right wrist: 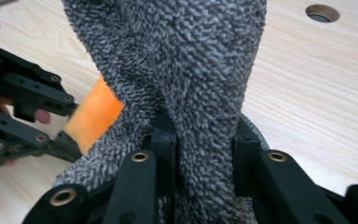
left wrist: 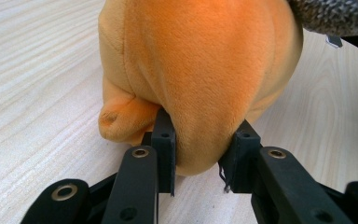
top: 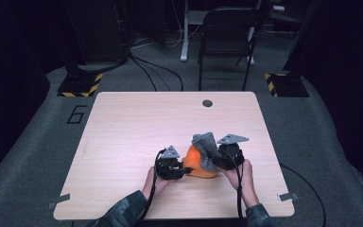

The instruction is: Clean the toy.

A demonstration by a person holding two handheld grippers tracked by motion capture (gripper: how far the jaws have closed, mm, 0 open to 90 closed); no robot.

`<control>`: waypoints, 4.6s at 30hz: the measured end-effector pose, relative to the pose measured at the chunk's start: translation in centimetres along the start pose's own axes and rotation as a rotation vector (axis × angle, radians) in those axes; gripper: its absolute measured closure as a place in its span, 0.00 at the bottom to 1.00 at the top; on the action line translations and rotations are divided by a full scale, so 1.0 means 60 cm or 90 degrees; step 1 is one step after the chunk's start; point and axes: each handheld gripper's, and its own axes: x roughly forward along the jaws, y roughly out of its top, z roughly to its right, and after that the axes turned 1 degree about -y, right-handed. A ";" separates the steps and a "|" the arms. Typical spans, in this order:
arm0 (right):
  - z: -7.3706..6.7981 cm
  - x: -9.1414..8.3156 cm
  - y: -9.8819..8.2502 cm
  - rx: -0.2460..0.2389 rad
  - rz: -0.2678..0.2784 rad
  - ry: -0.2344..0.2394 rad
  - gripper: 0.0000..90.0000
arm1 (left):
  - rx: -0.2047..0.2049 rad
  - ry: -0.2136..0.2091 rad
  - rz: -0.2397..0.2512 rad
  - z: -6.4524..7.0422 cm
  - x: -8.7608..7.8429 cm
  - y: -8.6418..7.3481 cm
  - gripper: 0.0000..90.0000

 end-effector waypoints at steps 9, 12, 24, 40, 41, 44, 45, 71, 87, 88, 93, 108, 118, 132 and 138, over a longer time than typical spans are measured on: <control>0.036 -0.001 -0.017 0.045 0.002 0.007 0.79 | -0.005 -0.004 0.001 -0.003 0.000 0.000 0.77; 0.041 -0.001 -0.021 0.044 0.001 0.010 0.80 | -0.007 -0.004 0.002 -0.003 0.000 0.000 0.77; 0.076 0.030 -0.060 0.071 -0.084 -0.100 0.82 | -0.011 -0.002 0.003 -0.006 -0.002 -0.003 0.78; 0.101 0.024 -0.065 0.101 -0.076 -0.132 0.82 | -0.020 -0.012 0.008 -0.011 -0.003 -0.004 0.77; 0.101 0.011 -0.060 0.113 -0.053 -0.129 0.82 | -0.020 -0.012 0.007 -0.011 -0.003 -0.004 0.77; 0.092 -0.031 -0.036 0.108 0.016 -0.113 0.82 | -0.021 -0.011 0.009 -0.011 -0.002 -0.004 0.77; 0.083 -0.042 -0.026 0.105 0.033 -0.104 0.82 | -0.020 -0.011 0.009 -0.011 -0.002 -0.004 0.77; 0.008 0.012 -0.010 0.024 -0.028 -0.073 0.82 | 0.084 0.025 -0.002 -0.016 0.006 -0.012 0.20; 0.018 0.018 -0.012 0.039 -0.018 -0.070 0.82 | 0.177 0.095 0.008 0.006 0.026 -0.013 0.63; 0.019 0.016 -0.012 0.035 -0.012 -0.067 0.82 | 0.179 0.095 0.009 0.006 0.026 -0.012 0.66; 0.038 -0.016 -0.008 0.042 0.019 -0.104 0.82 | 0.177 0.096 0.016 0.005 0.023 -0.014 0.72; 0.128 -0.031 -0.060 0.138 -0.002 -0.156 0.80 | 0.169 0.077 0.058 0.001 0.017 -0.016 0.75; 0.130 -0.035 -0.059 0.138 0.005 -0.162 0.80 | 0.138 0.069 0.110 0.004 -0.005 -0.002 0.77; 0.121 -0.052 -0.050 0.107 0.030 -0.209 0.81 | -0.014 -0.028 0.078 0.010 -0.050 0.036 0.77; 0.093 -0.067 -0.025 0.078 0.051 -0.195 0.82 | -0.086 -0.038 0.042 -0.004 -0.039 0.027 0.77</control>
